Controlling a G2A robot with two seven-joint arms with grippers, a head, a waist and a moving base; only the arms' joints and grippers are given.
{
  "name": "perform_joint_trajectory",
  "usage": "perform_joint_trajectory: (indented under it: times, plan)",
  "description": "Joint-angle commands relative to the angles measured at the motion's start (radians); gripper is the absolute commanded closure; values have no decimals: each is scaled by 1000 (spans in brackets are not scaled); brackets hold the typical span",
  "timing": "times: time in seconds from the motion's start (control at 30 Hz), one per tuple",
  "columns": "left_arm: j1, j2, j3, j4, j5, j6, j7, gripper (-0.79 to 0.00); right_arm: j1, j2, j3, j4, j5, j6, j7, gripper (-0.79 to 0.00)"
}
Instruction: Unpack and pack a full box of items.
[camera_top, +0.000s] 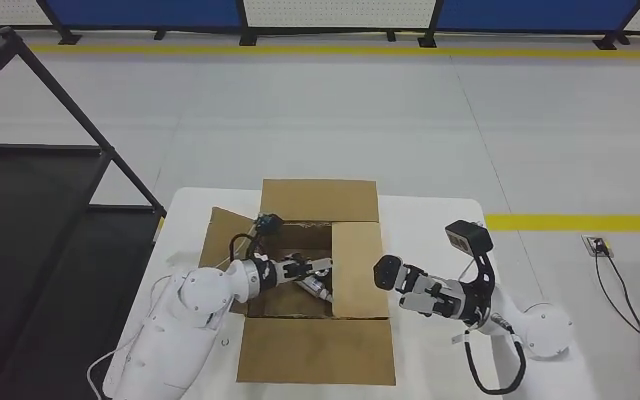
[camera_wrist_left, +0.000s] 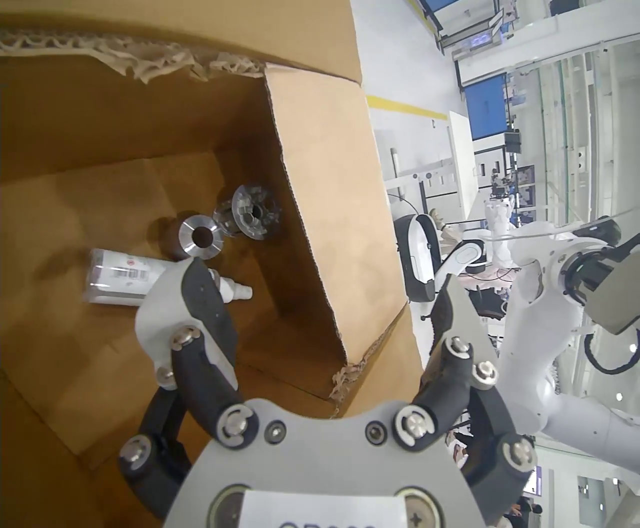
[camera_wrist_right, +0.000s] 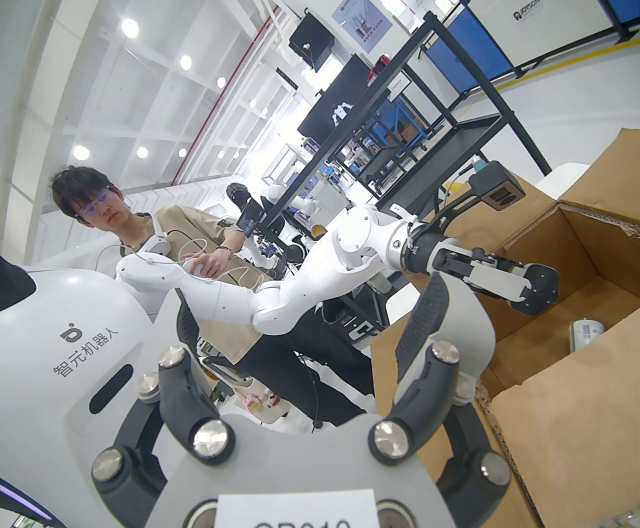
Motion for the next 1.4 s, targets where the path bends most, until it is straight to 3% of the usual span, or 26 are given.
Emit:
perform_joint_trajectory:
  times: [0.0, 0.63, 0.83, 1.0, 1.37]
  plan:
    - [-12, -6, 20, 24, -24, -7, 13, -785, 2, 5, -3, 3, 5, -1, -1, -785]
    - [-134, -75, 189, 244, -190, -68, 117, -785, -7, 61, -23, -20, 37, -44, -44, -785]
    - [-156, -85, 205, 281, -218, -126, 106, -785, -12, 83, -29, -19, 57, -54, -54, -785]
    - [-139, -77, 179, 236, -207, -158, 109, -785, -11, 99, -40, -19, 68, -62, -62, -785]
    - [-65, -55, 135, -26, -149, -98, 123, -785, -49, 155, -40, -110, 41, -67, -67, -785]
